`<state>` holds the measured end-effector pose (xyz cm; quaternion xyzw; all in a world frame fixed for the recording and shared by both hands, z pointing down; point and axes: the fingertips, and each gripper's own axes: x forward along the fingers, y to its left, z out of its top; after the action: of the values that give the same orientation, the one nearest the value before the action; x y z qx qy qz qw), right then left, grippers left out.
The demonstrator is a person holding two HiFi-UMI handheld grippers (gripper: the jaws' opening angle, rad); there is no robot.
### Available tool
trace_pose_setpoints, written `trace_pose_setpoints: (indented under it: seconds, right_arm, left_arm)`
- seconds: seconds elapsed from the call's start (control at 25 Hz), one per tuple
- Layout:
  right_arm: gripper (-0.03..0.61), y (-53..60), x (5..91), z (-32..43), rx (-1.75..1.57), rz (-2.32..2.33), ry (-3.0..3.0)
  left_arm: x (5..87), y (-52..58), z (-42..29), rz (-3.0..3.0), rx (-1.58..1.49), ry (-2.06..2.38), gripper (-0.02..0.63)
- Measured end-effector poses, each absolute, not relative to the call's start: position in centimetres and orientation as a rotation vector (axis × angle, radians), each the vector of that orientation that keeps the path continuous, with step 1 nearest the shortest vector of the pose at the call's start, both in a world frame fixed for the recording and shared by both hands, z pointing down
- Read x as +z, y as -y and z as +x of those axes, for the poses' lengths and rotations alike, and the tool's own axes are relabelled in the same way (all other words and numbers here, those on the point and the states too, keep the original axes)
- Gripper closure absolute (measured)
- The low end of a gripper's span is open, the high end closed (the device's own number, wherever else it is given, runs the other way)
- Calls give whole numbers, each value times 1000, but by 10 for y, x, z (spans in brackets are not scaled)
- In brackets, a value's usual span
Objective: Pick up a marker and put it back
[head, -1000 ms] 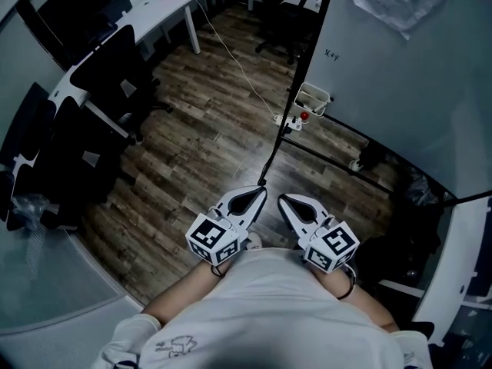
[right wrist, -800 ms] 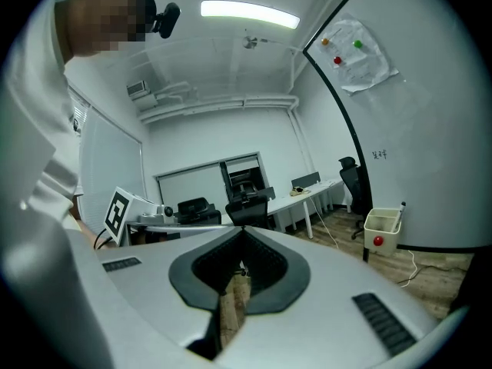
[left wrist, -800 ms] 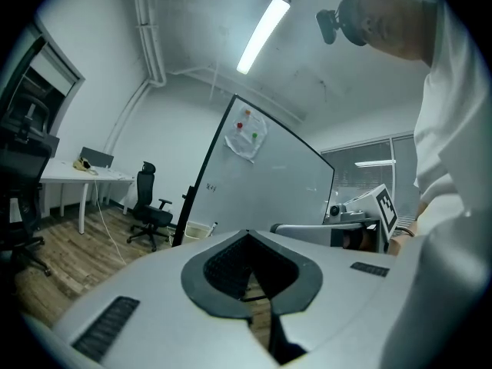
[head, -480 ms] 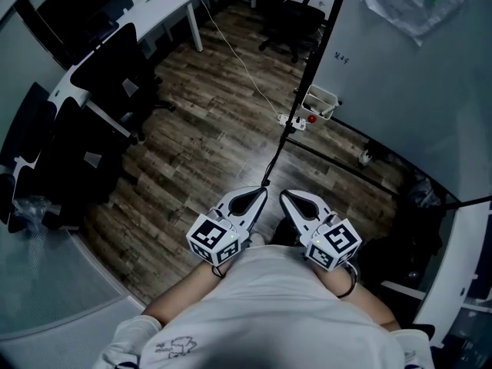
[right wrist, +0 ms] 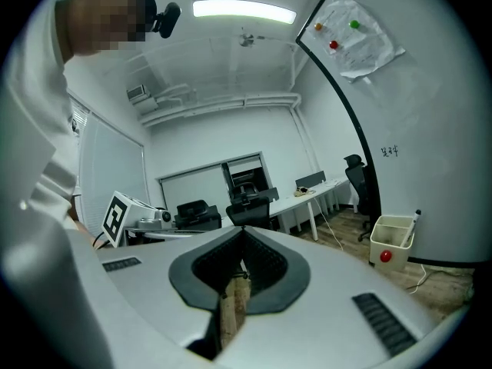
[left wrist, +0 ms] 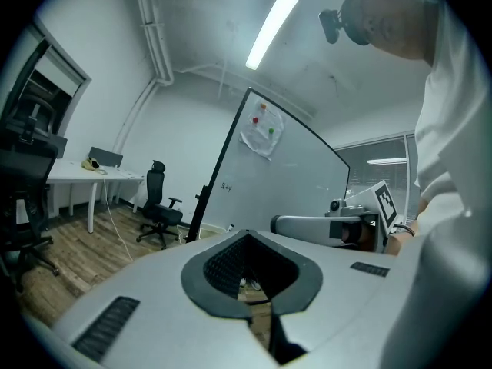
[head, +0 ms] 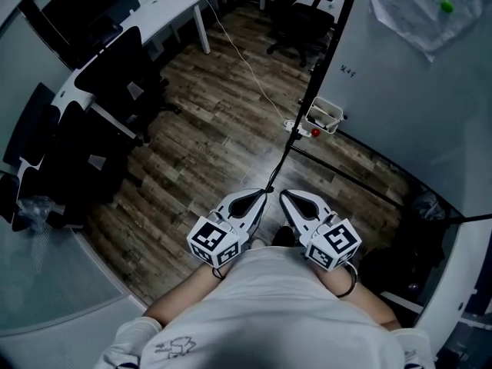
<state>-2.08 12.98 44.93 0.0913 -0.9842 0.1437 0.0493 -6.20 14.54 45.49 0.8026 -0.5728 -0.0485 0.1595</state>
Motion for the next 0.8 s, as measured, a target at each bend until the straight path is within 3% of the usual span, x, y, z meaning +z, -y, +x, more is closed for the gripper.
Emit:
trace_pose_setpoints:
  seconds: [0.8]
  right_arm:
    - [566, 37, 460, 1, 503, 295, 2966]
  left_arm:
    - [465, 18, -34, 2277, -126, 1608, 607]
